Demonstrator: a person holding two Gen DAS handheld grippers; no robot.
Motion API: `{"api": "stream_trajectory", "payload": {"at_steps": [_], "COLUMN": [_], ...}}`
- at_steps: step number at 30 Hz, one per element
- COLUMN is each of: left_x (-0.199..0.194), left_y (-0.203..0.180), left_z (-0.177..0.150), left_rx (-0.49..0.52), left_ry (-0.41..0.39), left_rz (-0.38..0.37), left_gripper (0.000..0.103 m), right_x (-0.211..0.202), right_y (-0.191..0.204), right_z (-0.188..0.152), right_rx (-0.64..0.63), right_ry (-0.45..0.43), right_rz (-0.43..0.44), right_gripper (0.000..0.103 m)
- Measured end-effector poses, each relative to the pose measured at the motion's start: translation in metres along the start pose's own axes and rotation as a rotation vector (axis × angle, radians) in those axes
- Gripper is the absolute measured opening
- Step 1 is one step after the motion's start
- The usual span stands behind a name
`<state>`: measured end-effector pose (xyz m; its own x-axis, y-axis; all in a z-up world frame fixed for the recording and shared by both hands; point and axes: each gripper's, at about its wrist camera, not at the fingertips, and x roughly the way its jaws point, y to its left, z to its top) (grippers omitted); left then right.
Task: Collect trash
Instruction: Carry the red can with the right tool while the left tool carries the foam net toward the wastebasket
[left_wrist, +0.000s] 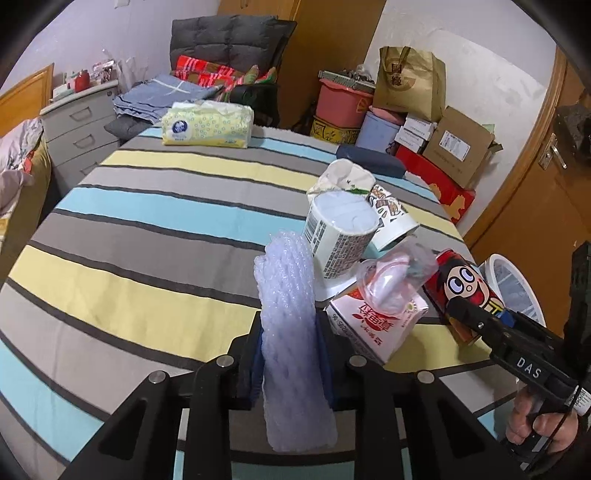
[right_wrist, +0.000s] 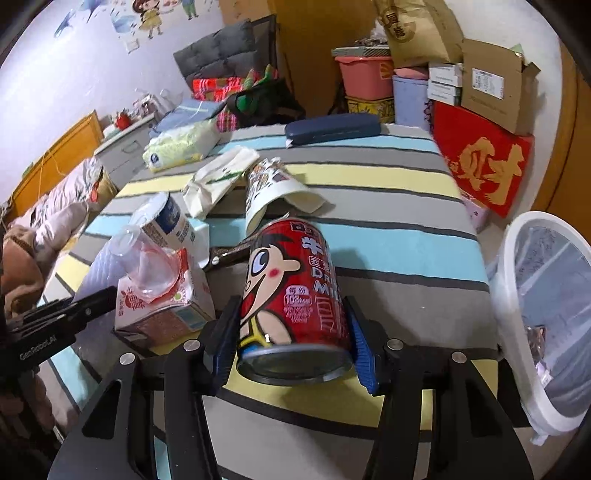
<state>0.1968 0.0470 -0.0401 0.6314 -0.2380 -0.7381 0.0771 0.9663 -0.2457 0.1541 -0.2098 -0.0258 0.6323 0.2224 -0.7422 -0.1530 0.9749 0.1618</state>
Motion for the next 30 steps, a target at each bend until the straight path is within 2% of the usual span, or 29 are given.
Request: {"api": "stream_trajectory", "payload": {"at_steps": [8, 13, 20, 30], "left_x": [-0.029, -0.043, -0.049, -0.048], "left_y": [-0.012, -0.032, -0.072, -0.142], "left_z": [0.002, 0.006, 0.008, 0.007], "left_rx": [0.021, 0.06, 0.123, 0.229], "left_ry": [-0.049, -0.075, -0.082, -0.094], "left_rz": [-0.027, -0.048, -0.098, -0.173], "left_gripper": [0.025, 0.025, 0.025, 0.025], "right_x": [-0.012, -0.026, -0.046, -0.076], "right_y": [-0.007, -0.012, -0.027, -0.066], "right_z": [-0.003, -0.005, -0.007, -0.012], "right_rx": [0.032, 0.045, 0.089, 0.162], "right_ry": [-0.042, -0.087, -0.135, -0.199], "right_rz": [0.008, 0.005, -0.006, -0.078], "right_gripper": [0.054, 0.054, 0.054, 0.055]}}
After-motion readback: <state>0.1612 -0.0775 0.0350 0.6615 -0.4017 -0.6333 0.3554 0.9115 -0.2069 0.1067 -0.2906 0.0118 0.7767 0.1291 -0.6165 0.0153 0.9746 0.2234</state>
